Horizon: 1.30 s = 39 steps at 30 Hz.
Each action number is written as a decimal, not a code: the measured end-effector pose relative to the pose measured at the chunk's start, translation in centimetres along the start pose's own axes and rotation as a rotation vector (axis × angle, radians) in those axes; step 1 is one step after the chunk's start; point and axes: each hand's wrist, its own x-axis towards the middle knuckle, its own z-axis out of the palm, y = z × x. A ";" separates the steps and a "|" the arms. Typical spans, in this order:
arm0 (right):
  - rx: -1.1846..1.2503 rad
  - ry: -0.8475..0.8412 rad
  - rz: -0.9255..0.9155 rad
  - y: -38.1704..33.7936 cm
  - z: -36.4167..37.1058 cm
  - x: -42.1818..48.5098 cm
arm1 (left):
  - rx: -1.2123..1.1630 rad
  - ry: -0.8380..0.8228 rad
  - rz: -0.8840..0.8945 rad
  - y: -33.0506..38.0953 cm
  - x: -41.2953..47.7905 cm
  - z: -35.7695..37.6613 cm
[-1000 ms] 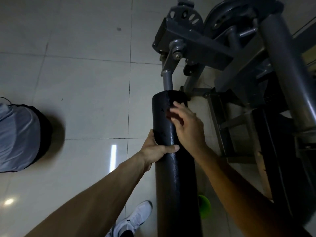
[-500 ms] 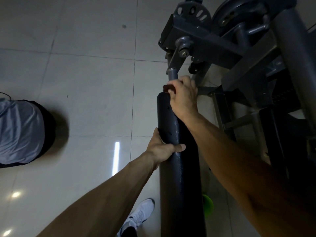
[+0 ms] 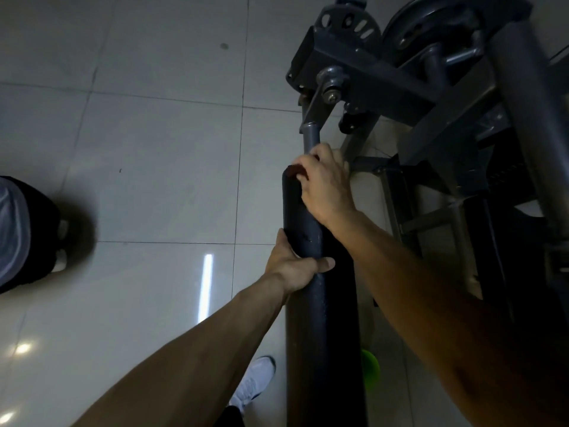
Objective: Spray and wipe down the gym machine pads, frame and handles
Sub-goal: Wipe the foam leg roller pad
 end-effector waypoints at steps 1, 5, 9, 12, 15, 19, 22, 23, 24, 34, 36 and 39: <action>-0.001 -0.010 -0.043 0.0 -0.1 -1.7 | 0.005 -0.006 -0.003 0.2 -0.1 -0.1; 0.012 -0.131 -0.220 0.7 -0.7 -5.6 | 0.023 0.008 0.003 0.5 -0.4 0.1; -0.017 -0.001 -0.079 0.8 -0.2 0.2 | 0.033 0.034 0.002 0.6 -0.6 0.4; 0.061 0.017 0.030 0.5 0.2 -0.4 | 0.014 0.011 0.008 0.8 -0.7 0.3; 0.155 0.020 -0.006 0.5 -0.5 -7.1 | -0.021 -0.066 0.021 0.6 -1.4 -0.6; 0.254 0.020 0.046 0.4 -1.0 -15.6 | -0.107 -0.160 0.000 -1.0 -2.6 -2.4; 0.313 0.041 0.081 0.9 -0.6 -15.9 | -0.110 -0.190 0.019 -1.4 -3.1 -2.4; 0.324 0.056 0.096 1.3 -0.4 -14.6 | -0.108 -0.191 0.011 -1.7 -3.0 -2.3; 0.333 0.066 0.120 1.6 -0.3 -12.7 | -0.119 -0.184 0.012 -1.8 -3.0 -2.0; 0.357 0.148 0.305 1.1 0.0 -11.2 | -0.132 -0.142 0.005 -1.9 -3.3 -1.7; 0.348 0.127 0.274 0.3 -0.4 -17.7 | -0.135 -0.137 0.006 -1.9 -3.3 -1.5; 0.390 0.087 0.274 -0.9 -1.2 -26.2 | -0.133 -0.117 0.008 -2.0 -3.2 -1.5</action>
